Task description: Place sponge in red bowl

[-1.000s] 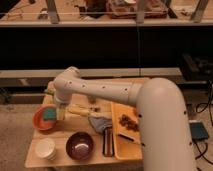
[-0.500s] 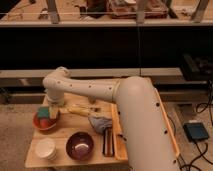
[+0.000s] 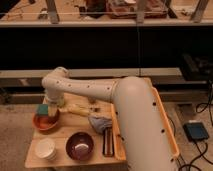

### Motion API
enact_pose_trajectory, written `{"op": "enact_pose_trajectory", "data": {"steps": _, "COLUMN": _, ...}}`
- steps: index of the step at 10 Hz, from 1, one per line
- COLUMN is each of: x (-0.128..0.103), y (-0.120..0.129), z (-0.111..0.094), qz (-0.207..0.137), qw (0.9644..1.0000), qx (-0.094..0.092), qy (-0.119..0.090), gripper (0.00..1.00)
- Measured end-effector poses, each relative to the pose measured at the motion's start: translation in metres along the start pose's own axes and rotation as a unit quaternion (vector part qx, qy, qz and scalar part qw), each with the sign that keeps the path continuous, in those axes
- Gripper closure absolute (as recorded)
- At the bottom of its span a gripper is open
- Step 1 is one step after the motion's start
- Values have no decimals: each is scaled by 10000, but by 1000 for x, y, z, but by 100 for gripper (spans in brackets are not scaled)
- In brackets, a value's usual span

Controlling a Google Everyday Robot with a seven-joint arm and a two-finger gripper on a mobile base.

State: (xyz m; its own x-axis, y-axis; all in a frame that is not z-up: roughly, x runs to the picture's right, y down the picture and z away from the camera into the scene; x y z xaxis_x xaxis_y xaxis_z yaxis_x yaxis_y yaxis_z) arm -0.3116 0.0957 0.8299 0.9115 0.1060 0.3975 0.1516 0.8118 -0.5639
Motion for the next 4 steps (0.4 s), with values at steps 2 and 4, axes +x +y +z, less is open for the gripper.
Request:
{"op": "enact_pose_trajectory", "data": {"steps": 2, "x": 2, "y": -1, "z": -5, "qz": 56, "qw": 10000, "qx": 23, "qy": -47, "gripper": 20}}
{"op": "enact_pose_trajectory", "data": {"steps": 4, "x": 0, "y": 0, "z": -4, "qz": 43, "qw": 10000, "qx": 16, "qy": -47, "gripper": 20}}
